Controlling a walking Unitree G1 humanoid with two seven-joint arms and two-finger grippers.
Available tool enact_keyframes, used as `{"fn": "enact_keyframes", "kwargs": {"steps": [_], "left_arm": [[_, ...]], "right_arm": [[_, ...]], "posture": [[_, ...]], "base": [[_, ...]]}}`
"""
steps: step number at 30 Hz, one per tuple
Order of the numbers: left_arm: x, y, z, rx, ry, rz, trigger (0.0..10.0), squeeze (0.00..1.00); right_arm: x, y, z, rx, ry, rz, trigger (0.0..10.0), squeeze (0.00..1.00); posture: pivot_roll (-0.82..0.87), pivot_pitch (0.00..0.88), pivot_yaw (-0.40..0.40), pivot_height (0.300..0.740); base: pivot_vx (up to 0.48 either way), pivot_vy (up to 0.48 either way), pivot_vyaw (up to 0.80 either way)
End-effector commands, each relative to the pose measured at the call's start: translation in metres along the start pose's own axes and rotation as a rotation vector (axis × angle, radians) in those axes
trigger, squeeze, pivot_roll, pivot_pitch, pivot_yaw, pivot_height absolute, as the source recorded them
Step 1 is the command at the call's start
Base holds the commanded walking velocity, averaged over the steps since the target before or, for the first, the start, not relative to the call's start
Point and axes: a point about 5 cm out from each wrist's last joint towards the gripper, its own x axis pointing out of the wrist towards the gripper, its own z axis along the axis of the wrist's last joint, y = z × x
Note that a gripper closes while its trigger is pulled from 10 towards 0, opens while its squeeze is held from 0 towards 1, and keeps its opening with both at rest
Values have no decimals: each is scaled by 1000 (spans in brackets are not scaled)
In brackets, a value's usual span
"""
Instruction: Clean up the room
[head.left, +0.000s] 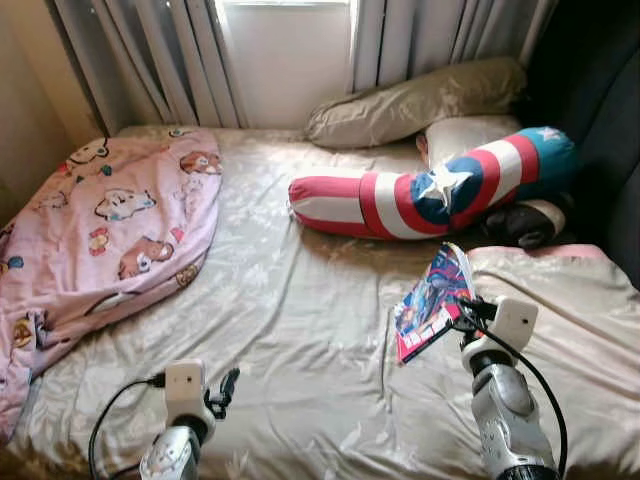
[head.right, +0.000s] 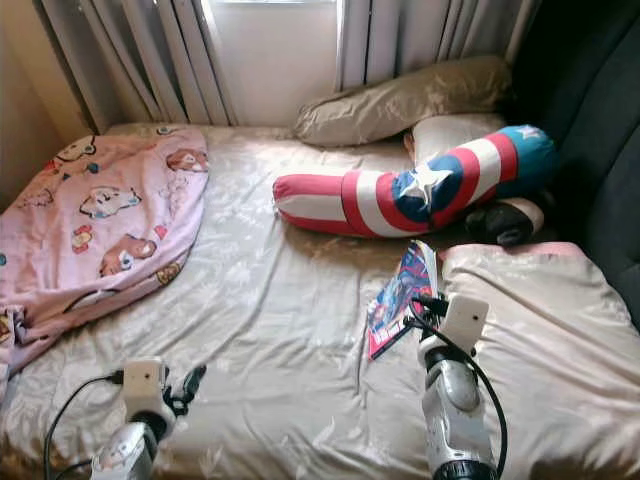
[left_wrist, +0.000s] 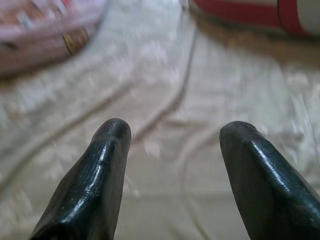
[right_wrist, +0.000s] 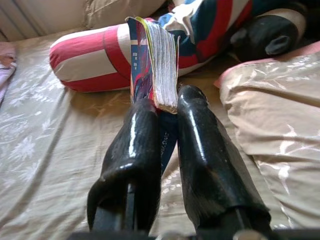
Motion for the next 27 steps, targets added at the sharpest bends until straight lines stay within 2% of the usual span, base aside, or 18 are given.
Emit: {"fn": "enact_keyframes", "kwargs": {"steps": [1, 2, 7, 12, 17, 27], "left_arm": [[2, 1, 9, 5, -59, 14, 10000, 0], [3, 0, 19, 12, -115, 12, 10000, 0], [6, -2, 34, 12, -178, -15, 10000, 0], [7, -4, 35, 19, -179, -26, 10000, 0], [7, -6, 38, 17, -183, -31, 10000, 0], [8, -13, 37, 7, -175, -52, 10000, 0]], "right_arm": [[1, 6, 6, 20, -30, 41, 10000, 0], [-1, 10, 6, 46, -42, 80, 10000, 0], [-2, 15, 6, 46, -47, 119, 10000, 0], [-1, 14, 4, 79, -34, 91, 10000, 0], [0, 13, 3, 57, -15, 96, 10000, 0], [-1, 11, 1, 55, -16, 91, 10000, 0]], "posture": [[68, 20, -2, 735], [67, 23, -3, 735], [71, 24, -3, 735], [69, 23, 0, 735], [68, 23, 0, 730], [71, 24, 1, 670]], "base": [[0, 0, 0], [0, 0, 0], [0, 0, 0], [0, 0, 0], [0, 0, 0], [0, 0, 0]]}}
